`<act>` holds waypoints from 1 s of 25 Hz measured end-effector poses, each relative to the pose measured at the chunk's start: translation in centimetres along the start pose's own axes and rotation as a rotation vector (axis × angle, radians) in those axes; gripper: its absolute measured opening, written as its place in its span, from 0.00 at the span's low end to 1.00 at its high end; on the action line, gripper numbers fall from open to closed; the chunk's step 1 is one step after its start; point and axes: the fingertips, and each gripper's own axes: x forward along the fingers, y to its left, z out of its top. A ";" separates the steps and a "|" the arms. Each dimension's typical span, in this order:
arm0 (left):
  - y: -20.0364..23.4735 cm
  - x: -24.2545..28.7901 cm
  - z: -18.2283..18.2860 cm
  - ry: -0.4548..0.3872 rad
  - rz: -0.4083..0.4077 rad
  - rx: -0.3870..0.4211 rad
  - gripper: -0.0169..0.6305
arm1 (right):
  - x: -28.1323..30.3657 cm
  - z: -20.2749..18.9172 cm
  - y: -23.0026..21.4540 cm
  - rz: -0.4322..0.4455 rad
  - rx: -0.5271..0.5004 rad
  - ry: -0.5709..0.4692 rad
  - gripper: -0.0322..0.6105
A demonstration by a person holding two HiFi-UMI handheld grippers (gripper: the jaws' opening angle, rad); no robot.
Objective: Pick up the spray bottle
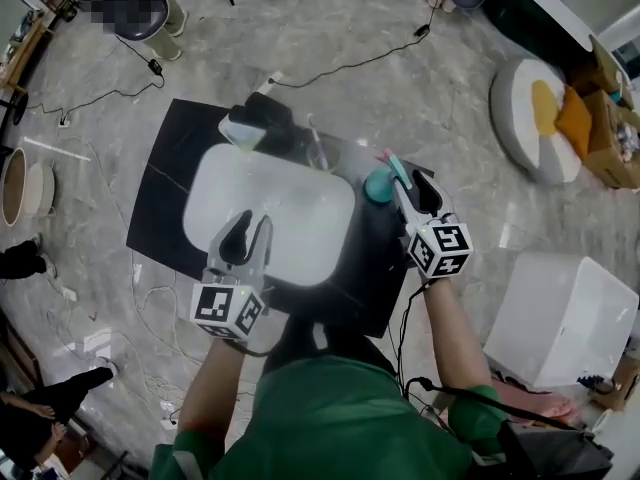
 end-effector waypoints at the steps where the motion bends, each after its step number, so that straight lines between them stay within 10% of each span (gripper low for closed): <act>1: 0.4 0.0 -0.3 0.005 0.005 -0.002 0.22 | 0.4 -0.1 0.1 0.004 -0.005 0.002 0.30; 25: 1.7 -1.5 -1.1 0.021 0.026 -0.013 0.22 | 2.8 -0.4 0.4 -0.012 -0.104 0.009 0.18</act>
